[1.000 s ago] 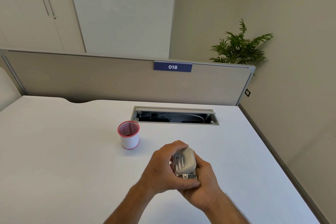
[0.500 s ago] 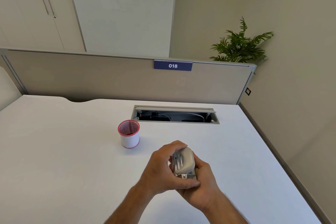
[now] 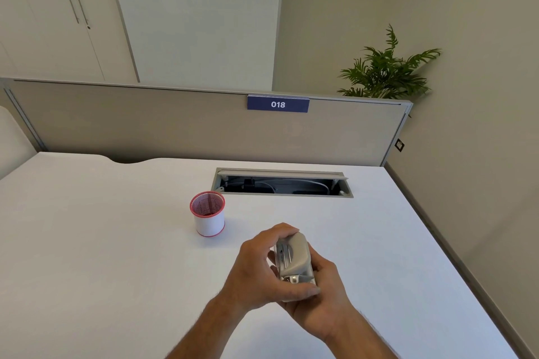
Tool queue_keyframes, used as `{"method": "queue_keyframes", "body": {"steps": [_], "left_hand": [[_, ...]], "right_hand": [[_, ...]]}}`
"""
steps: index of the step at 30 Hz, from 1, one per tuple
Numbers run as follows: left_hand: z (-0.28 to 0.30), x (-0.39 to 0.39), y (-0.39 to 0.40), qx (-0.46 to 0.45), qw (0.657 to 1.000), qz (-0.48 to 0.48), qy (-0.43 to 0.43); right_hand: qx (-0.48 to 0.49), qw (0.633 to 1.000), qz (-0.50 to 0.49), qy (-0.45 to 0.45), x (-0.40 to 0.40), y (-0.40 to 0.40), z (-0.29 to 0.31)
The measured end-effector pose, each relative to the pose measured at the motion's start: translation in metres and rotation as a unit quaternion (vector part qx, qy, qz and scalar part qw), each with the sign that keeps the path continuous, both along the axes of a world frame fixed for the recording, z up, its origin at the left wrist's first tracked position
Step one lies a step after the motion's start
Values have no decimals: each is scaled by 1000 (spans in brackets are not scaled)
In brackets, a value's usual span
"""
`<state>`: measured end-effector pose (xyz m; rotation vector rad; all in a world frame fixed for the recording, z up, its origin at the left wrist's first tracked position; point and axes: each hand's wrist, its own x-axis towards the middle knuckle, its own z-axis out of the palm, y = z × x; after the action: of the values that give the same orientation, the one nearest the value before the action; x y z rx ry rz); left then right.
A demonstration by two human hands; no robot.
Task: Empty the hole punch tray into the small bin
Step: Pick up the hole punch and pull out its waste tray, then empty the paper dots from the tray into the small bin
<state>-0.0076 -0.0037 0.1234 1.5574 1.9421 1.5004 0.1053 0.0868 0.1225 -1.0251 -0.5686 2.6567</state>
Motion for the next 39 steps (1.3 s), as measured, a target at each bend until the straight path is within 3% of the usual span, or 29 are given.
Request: {"method": "queue_keyframes", "body": {"steps": [12, 28, 39], "left_hand": [[-14, -13, 0, -7, 998, 9, 66], [-123, -22, -6, -188, 981, -40, 40], [-165, -25, -16, -206, 978, -27, 4]], "right_hand": [[1, 1000, -9, 19, 0, 27, -26], [-36, 999, -28, -3, 11, 46, -52], [-43, 999, -24, -8, 10, 44, -66]]}}
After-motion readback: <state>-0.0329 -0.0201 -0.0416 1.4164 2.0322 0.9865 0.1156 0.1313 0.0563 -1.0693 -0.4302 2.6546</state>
